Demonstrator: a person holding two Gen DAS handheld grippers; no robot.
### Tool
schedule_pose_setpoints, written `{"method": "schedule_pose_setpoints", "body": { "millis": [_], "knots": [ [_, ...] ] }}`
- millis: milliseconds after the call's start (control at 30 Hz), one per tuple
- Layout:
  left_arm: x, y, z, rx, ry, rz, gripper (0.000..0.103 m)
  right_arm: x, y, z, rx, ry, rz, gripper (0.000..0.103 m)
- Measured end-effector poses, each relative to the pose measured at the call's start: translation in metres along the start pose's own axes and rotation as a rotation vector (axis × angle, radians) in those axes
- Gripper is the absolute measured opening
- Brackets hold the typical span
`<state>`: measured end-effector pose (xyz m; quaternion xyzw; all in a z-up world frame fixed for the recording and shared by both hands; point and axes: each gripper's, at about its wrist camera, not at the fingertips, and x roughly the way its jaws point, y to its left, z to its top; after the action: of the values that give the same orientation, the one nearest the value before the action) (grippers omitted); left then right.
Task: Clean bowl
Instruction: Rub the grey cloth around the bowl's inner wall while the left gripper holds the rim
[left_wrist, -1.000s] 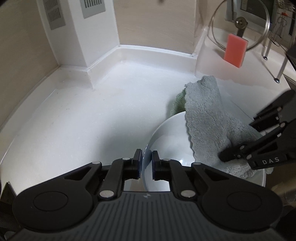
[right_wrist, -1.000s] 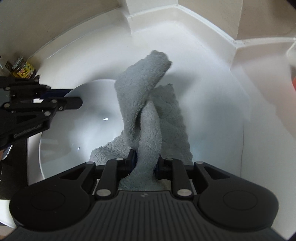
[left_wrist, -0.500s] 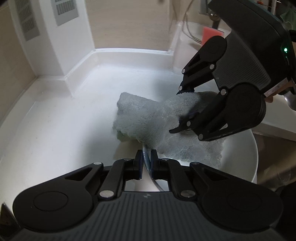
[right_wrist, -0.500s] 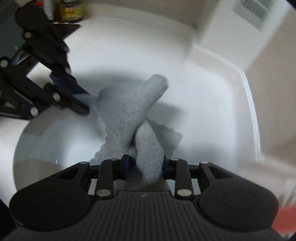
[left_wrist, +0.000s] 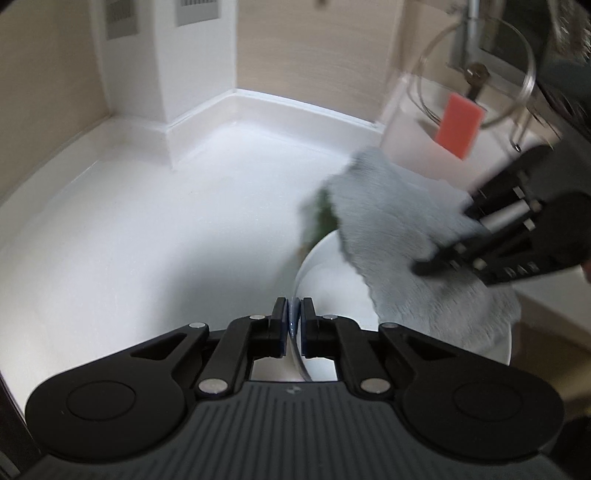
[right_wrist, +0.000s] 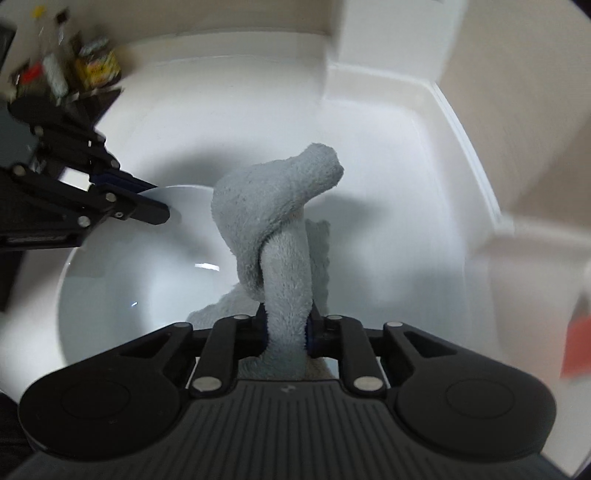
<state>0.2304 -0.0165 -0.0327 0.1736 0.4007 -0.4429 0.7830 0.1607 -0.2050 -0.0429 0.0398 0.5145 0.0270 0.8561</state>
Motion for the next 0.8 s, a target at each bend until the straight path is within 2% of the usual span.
{"method": "schedule_pose_setpoints", "body": {
  "millis": [100,200,300,433,500,667,733,800],
  "knots": [
    [-0.001,-0.007,-0.006,0.0,-0.024,0.028,0.005,0.005,-0.008,-0.016,0.174,0.016,0.041,0.016],
    [-0.002,-0.005,-0.003,0.039,-0.005,0.002,0.005,0.008,-0.005,-0.025,0.198,0.008,0.04,0.016],
    [-0.003,0.001,0.006,0.108,0.022,-0.057,0.005,0.01,-0.001,-0.025,0.122,0.009,0.025,0.016],
    [0.0,0.001,0.016,0.178,0.068,-0.094,0.006,0.011,0.008,-0.022,-0.003,0.013,0.02,0.016],
    [0.009,-0.001,0.024,0.233,0.135,-0.114,0.008,0.014,0.011,-0.017,-0.076,0.017,0.043,0.016],
    [0.014,-0.007,0.028,0.299,0.204,-0.082,0.007,0.023,0.021,0.002,-0.38,0.036,0.073,0.017],
    [0.013,-0.008,0.026,0.292,0.207,-0.058,0.007,0.029,0.023,0.014,-0.414,0.031,0.053,0.016],
    [0.009,-0.007,0.02,0.254,0.188,-0.045,0.006,0.029,0.022,0.022,-0.364,-0.001,0.03,0.015]
  ]
}}
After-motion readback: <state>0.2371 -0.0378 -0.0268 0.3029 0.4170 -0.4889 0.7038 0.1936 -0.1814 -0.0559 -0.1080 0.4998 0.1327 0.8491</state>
